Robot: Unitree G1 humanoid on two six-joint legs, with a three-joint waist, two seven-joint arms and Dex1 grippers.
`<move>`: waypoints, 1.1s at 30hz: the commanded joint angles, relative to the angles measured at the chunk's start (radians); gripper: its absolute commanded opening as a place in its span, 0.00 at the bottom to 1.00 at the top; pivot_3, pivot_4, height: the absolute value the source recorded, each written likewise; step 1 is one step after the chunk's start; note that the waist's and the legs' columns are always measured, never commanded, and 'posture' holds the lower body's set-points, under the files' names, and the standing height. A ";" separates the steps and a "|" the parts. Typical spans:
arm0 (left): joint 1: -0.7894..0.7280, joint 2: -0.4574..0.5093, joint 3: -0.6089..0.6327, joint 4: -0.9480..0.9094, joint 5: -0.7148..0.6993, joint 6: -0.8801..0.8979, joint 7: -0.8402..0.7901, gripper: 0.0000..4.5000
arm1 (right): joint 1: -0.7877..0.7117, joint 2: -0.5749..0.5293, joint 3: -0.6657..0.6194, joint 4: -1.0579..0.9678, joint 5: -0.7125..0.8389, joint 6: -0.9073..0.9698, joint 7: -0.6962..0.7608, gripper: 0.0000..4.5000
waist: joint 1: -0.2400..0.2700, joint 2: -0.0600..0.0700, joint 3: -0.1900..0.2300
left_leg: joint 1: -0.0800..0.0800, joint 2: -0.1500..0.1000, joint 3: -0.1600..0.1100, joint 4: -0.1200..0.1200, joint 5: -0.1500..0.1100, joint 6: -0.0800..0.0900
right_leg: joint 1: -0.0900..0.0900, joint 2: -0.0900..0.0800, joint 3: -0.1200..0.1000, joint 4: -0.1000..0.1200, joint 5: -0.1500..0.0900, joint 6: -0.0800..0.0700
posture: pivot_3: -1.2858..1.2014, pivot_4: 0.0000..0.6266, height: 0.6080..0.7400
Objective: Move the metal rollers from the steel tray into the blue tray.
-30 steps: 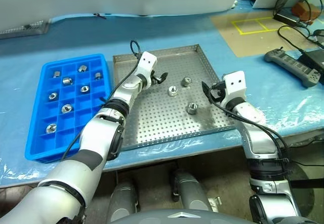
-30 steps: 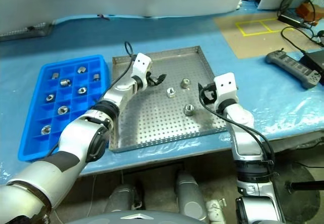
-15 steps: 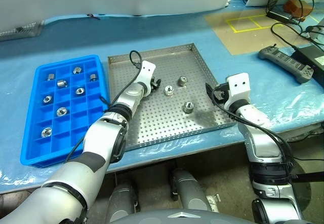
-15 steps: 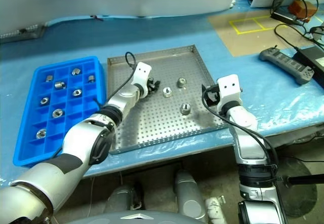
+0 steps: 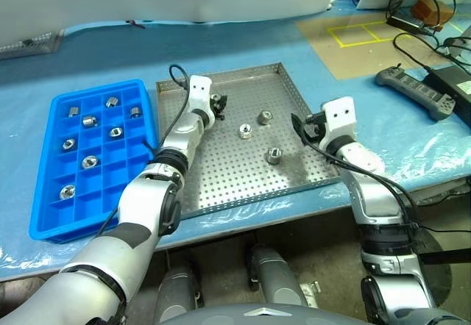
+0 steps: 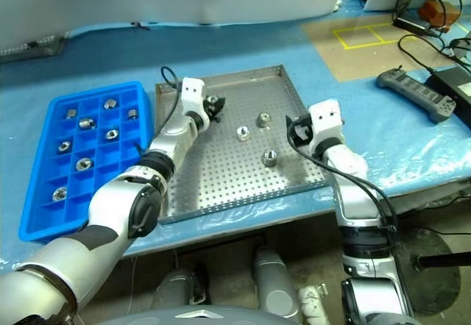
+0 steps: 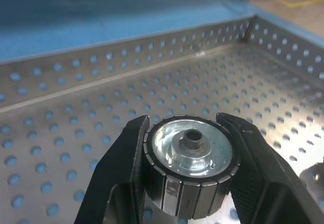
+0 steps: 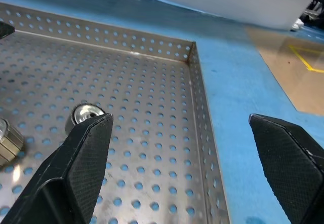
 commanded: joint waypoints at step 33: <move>1.056 0.213 0.085 -1.622 -0.092 0.615 0.147 0.39 | -0.512 0.256 0.141 0.869 0.009 -0.498 0.302 1.00 | 0.261 0.001 0.001 | -0.001 0.013 -0.001 0.001 0.008 -0.011 | -0.002 0.000 -0.016 0.008 -0.001 -0.010 | 0.66 0.24 1.00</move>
